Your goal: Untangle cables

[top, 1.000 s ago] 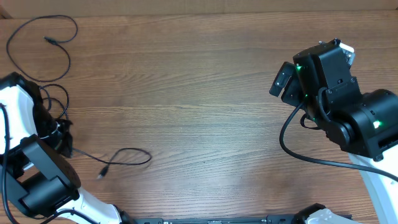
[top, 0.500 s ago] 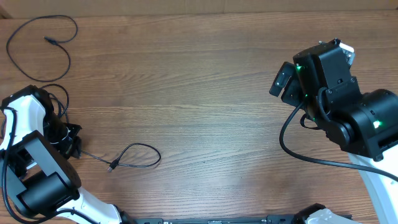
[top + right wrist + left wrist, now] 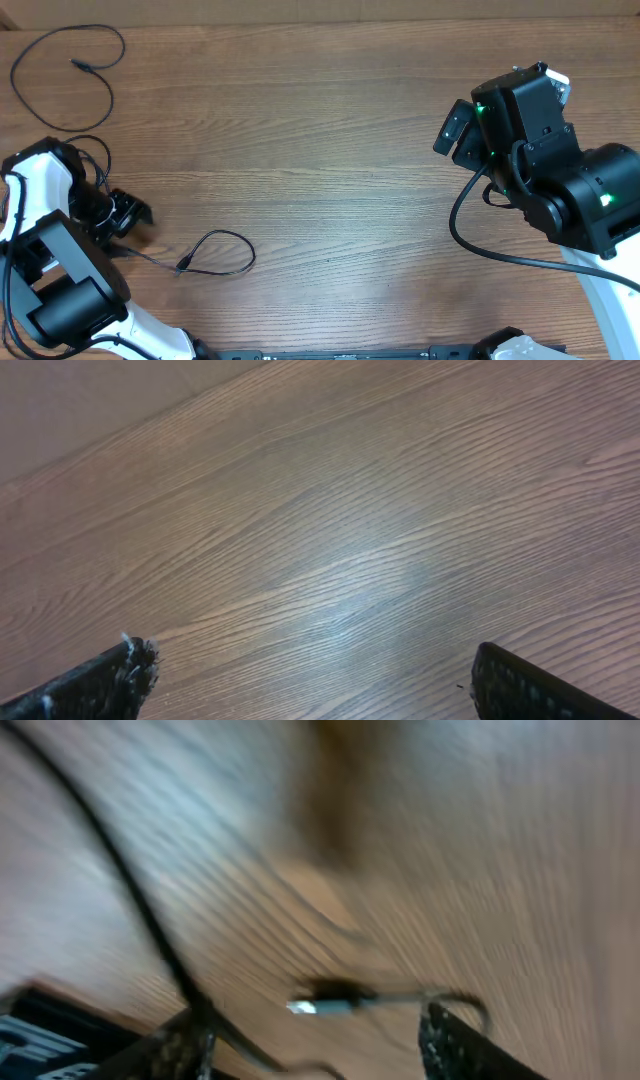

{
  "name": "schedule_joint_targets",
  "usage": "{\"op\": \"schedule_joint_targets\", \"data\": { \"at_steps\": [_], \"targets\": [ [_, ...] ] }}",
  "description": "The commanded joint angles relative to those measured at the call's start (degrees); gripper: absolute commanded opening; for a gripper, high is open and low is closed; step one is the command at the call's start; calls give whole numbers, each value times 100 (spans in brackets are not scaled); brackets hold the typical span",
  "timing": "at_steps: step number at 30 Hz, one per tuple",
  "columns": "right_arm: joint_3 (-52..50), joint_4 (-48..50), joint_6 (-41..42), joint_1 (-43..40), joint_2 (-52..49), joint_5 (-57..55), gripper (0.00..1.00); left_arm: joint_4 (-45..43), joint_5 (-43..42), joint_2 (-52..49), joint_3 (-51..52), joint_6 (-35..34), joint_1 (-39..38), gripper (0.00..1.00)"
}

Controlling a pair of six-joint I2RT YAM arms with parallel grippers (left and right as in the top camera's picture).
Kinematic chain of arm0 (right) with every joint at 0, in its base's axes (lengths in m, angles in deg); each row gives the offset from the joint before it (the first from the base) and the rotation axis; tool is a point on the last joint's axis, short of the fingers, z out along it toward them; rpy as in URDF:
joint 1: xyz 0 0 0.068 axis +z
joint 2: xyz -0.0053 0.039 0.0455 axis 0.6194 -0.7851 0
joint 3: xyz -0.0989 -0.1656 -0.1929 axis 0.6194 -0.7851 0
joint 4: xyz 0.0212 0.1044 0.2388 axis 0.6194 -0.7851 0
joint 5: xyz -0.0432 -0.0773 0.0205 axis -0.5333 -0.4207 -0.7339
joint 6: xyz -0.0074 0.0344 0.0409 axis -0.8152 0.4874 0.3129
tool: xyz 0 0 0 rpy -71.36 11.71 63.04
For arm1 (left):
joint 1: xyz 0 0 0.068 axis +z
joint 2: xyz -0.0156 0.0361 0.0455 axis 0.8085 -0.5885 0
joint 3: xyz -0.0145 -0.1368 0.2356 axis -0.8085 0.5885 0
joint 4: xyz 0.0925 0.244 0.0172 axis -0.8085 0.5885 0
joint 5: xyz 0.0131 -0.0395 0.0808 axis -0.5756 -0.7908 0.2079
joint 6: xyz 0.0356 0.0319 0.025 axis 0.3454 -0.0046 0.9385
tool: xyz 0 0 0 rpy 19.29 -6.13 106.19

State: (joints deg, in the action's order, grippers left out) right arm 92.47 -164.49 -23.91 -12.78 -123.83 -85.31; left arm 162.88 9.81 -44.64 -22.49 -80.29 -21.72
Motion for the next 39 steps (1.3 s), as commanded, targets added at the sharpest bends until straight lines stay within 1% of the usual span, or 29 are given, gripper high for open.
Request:
{"op": "schedule_joint_targets", "data": {
  "at_steps": [1,5,11,17,19,22,23,26,30,34,36,37,39],
  "targets": [
    [-15,15,39,-28,24,-55,100,173,-1016,39,-570,787,44,67],
    [-15,15,39,-28,24,-55,100,291,-1296,297,-796,949,24,66],
    [-15,15,39,-28,24,-55,100,356,-1268,857,-791,1005,-44,66],
    [-15,15,39,-28,24,-55,100,341,-1250,1408,-791,557,181,67],
    [-15,15,39,-28,24,-55,100,339,-984,1561,-791,205,393,68],
    [-15,15,39,-28,24,-55,100,376,-9,1646,-789,-680,774,71],
    [-15,15,39,-28,24,-55,100,396,286,1641,-767,-981,918,74],
    [-15,15,39,-28,24,-55,100,356,826,1633,-503,-1626,1290,76],
    [-15,15,39,-28,24,-52,100,-15,1198,1633,44,-2302,1462,80],
    [-15,15,39,-28,24,-55,100,-544,1668,1633,791,-3228,1473,88],
    [-15,15,39,-28,24,-55,100,-782,1832,1633,1115,-3598,1506,89],
    [-15,15,39,-28,24,-55,100,-868,1910,1633,1244,-3792,1545,89],
    [-15,15,39,-28,24,-55,100,-962,2028,1633,1351,-3965,1635,86]
  ]
}}
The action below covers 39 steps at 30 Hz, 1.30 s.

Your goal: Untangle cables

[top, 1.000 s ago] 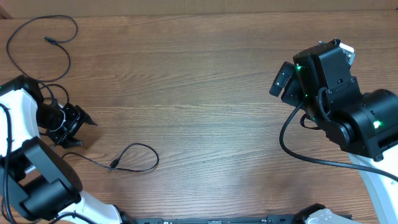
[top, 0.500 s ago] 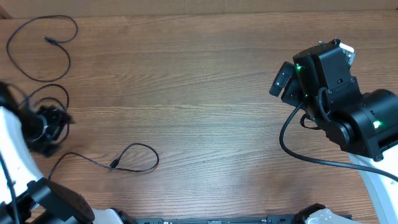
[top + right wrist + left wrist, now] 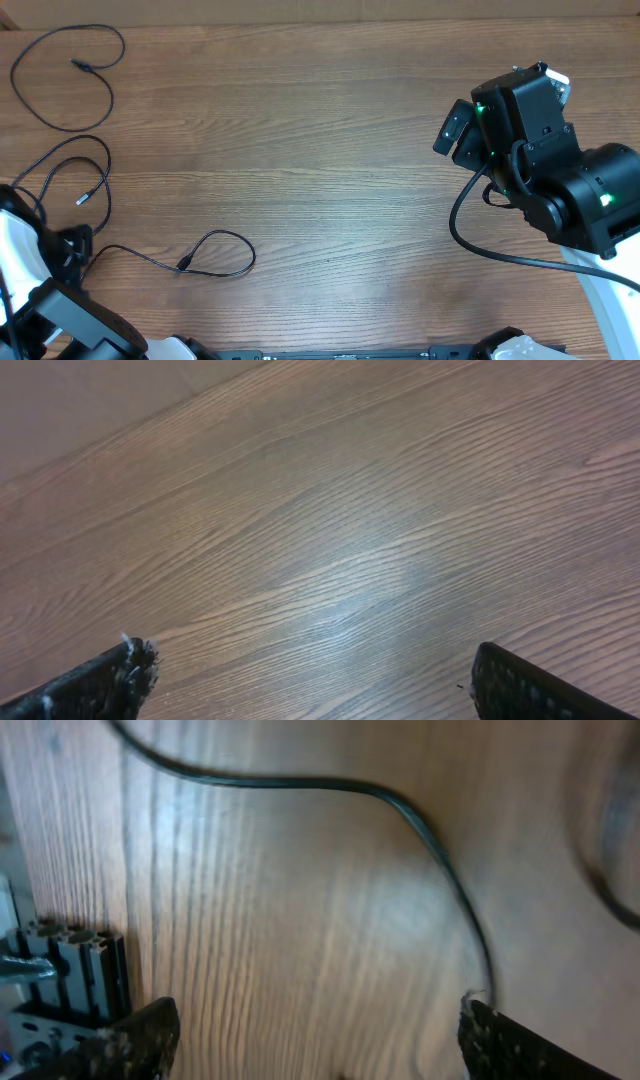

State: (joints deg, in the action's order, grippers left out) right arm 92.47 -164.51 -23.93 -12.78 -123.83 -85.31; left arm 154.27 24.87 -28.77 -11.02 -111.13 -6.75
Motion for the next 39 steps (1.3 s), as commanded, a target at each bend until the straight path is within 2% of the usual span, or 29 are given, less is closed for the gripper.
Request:
{"op": "schedule_joint_targets", "data": {
  "at_steps": [1,10,11,12,18,21,23,25,28,33,35,39],
  "targets": [
    [-15,17,42,-28,24,-55,100,-173,562,46,208,-925,186,86],
    [-15,17,42,-28,24,-55,100,-1309,568,46,-138,374,442,86],
    [-15,17,42,-28,24,-55,100,-1491,592,46,-170,584,442,91],
    [-15,17,42,-28,24,-55,100,-1703,664,46,-179,782,437,100],
    [-15,17,42,-28,24,-55,100,-1993,2490,33,-164,1156,455,98],
    [-15,17,42,-28,24,-52,100,-1998,2835,33,-136,1204,455,100],
    [-15,17,42,-28,24,-55,100,-2002,2693,31,-125,1182,455,99],
    [-15,17,42,-28,24,-55,100,-2020,2546,17,-98,990,457,93],
    [-15,17,42,-28,24,-55,100,-2065,2210,-74,-87,809,522,100],
    [-15,17,42,-28,24,-55,100,-2520,756,-245,-87,835,955,99],
    [-15,17,42,-28,24,-55,100,-2653,258,-317,-87,833,1220,96],
    [-15,17,42,-28,24,-55,100,-2826,197,-411,-87,833,1668,89]
  ]
}}
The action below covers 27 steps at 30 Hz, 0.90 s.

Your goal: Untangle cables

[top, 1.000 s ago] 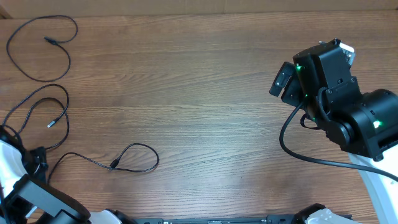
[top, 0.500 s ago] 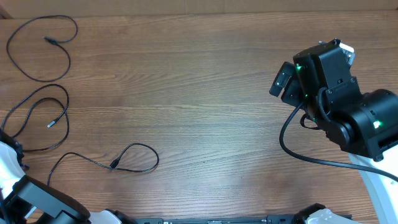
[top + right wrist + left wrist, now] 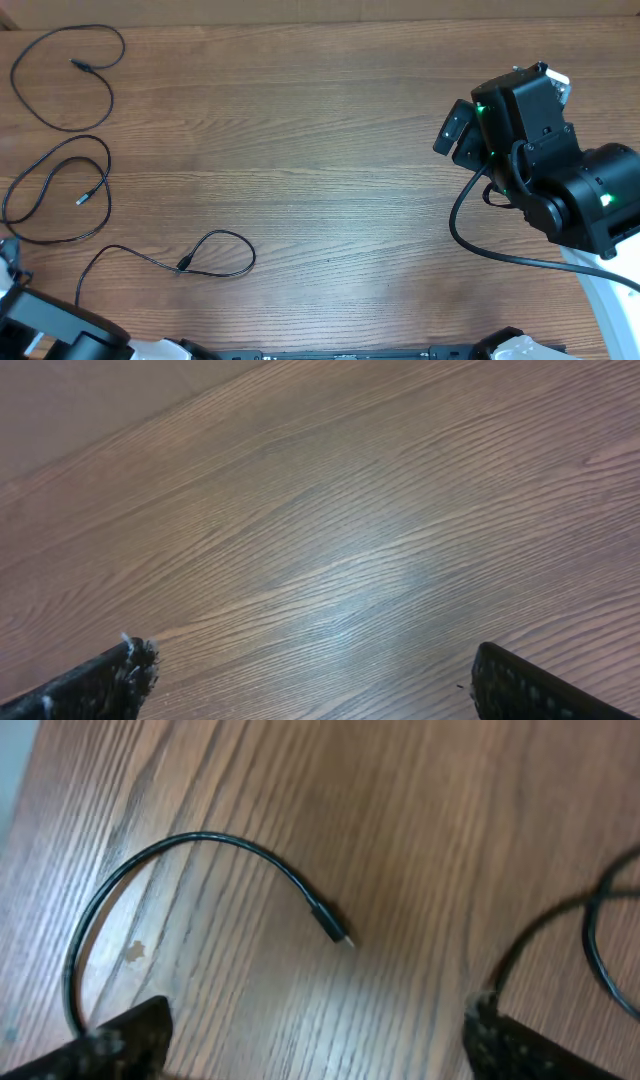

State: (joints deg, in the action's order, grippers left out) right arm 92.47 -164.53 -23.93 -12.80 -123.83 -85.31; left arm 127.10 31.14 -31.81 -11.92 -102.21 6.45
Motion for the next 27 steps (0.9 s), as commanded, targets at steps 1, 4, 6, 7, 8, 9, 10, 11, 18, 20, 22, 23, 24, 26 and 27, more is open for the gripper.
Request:
{"op": "schedule_joint_targets", "data": {
  "at_steps": [1,4,6,7,8,9,10,11,18,20,22,23,24,26,27],
  "targets": [
    [-15,20,42,-26,24,-55,100,-184,-431,-133,2,-59,426,90],
    [-15,20,42,-26,24,-55,100,-363,-439,-236,2,-61,573,86],
    [-15,20,42,-26,24,-55,100,-476,-494,-337,2,-61,634,81],
    [-15,20,42,-26,24,-55,100,-551,-562,-402,2,-59,649,81],
    [-15,20,42,-26,24,-55,100,-614,-614,-461,2,-63,658,82],
    [-15,20,42,-26,24,-55,100,-699,-691,-533,2,-61,660,82],
    [-15,20,42,-26,24,-55,100,-778,-741,-612,2,-61,660,81],
    [-15,20,42,-26,24,-55,100,-826,-772,-682,2,-68,660,82],
    [-15,20,42,-26,24,-55,100,-1132,-737,-1128,2,-81,741,78],
    [-15,20,42,-26,24,-55,100,-1165,-603,-1224,2,-81,789,73],
    [-15,20,42,-26,24,-55,100,-1172,-490,-1322,2,-81,846,68],
    [-15,20,42,-26,24,-52,100,-1191,-498,-1355,2,-81,868,66],
    [-15,20,42,-26,24,-55,100,-1213,-509,-1412,2,-79,901,63],
    [-15,20,42,-26,24,-55,100,-1231,-575,-1499,2,-81,938,62],
    [-15,20,42,-26,24,-55,100,-1228,-595,-1530,2,-79,944,62]
  ]
}}
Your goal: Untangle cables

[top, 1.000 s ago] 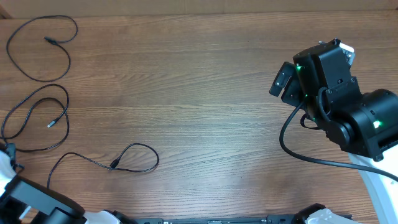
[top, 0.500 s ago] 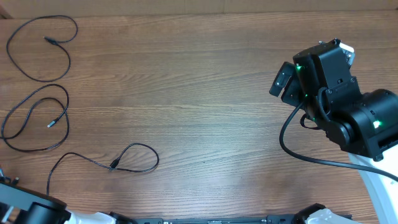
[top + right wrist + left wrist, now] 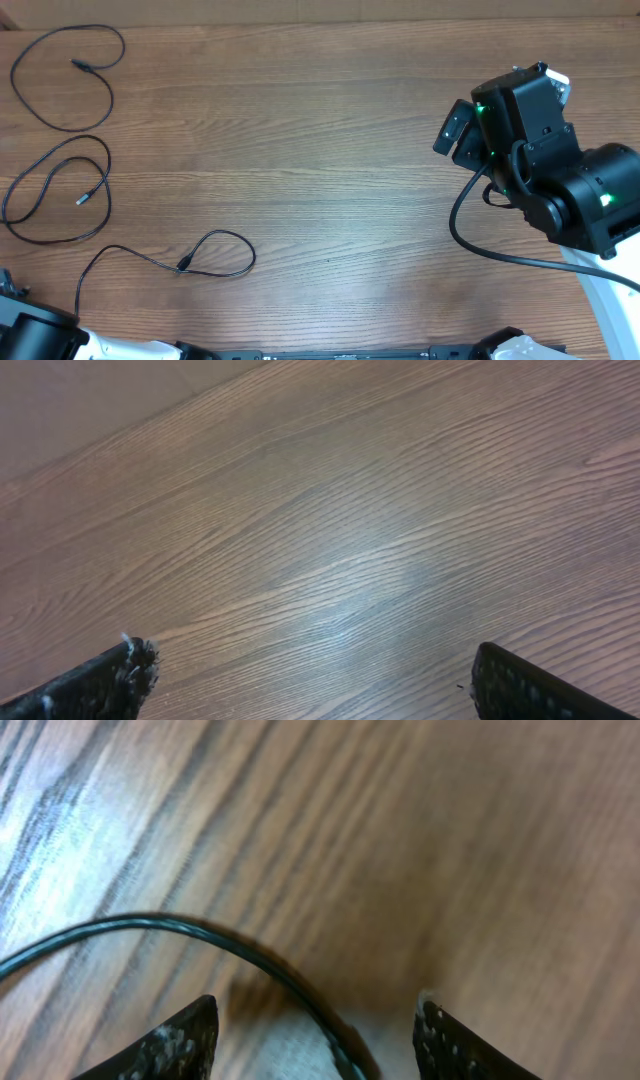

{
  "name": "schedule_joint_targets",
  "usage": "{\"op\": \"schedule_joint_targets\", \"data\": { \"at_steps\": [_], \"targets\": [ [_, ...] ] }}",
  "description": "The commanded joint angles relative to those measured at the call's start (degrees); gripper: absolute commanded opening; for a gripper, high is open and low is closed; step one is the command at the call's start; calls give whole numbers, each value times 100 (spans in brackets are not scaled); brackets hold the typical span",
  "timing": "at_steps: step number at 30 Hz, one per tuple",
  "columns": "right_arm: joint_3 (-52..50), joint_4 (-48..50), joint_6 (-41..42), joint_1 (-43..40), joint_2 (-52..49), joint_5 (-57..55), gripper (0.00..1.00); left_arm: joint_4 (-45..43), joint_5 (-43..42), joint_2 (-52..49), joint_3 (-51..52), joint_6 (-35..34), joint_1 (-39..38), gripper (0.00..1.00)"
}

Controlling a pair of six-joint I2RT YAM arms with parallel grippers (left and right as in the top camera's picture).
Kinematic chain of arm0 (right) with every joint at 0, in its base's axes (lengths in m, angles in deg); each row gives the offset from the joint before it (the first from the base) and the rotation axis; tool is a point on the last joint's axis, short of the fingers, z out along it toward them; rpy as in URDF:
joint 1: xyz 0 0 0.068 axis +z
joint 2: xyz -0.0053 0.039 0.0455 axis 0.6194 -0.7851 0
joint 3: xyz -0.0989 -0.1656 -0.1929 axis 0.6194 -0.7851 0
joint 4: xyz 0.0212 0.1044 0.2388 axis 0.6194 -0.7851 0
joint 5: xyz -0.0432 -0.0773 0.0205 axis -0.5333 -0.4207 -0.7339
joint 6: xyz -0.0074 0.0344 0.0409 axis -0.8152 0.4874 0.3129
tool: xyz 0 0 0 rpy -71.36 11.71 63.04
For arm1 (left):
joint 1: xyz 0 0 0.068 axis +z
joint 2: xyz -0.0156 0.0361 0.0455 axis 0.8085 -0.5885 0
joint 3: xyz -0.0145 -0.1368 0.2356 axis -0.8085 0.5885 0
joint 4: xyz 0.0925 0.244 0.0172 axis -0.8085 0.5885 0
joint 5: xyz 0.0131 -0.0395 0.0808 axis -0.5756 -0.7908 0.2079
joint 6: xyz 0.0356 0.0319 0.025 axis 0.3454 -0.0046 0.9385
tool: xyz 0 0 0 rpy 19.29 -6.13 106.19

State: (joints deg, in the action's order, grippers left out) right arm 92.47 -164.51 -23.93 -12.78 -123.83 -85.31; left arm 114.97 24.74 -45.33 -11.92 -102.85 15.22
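Three black cables lie apart on the left of the wooden table: a loop at the far corner [image 3: 60, 75], a double loop [image 3: 55, 190] below it, and a cable with a small loop [image 3: 200, 255] near the front. My left gripper [image 3: 315, 1045] is open, low over the wood. A black cable arc [image 3: 200, 935] runs in between its fingers [image 3: 170, 1045] without being gripped. Which cable this is I cannot tell. In the overhead view only the left arm's base [image 3: 30, 335] shows at the front left corner. My right gripper [image 3: 315, 680] is open above bare wood.
The right arm's bulky body [image 3: 540, 150] with its own black lead [image 3: 490, 250] stands over the right side of the table. The table's far edge [image 3: 320, 18] runs along the top of the overhead view.
The left wrist camera was higher, looking at a cable end with its plug. Now it sits close over a cable arc. Less of the left arm shows overhead. Cables and right arm are unchanged.
At first my left arm lay over the double loop, its gripper by the front cable's tail. Then it stood at the left edge with that loop uncovered and the tail shifted. It then shrank to the front left corner. The right arm stayed still throughout.
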Motion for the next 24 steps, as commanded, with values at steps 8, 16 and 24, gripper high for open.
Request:
{"op": "schedule_joint_targets", "data": {
  "at_steps": [8,16,24],
  "targets": [
    [-15,17,42,-28,24,-55,100,-20,-529,-505,2,-17,66,51],
    [-15,17,42,-28,24,-55,100,-15,-522,-555,2,354,52,5],
    [-15,17,42,-28,24,-55,100,4,-562,-555,2,1552,-184,4]
  ]
}}
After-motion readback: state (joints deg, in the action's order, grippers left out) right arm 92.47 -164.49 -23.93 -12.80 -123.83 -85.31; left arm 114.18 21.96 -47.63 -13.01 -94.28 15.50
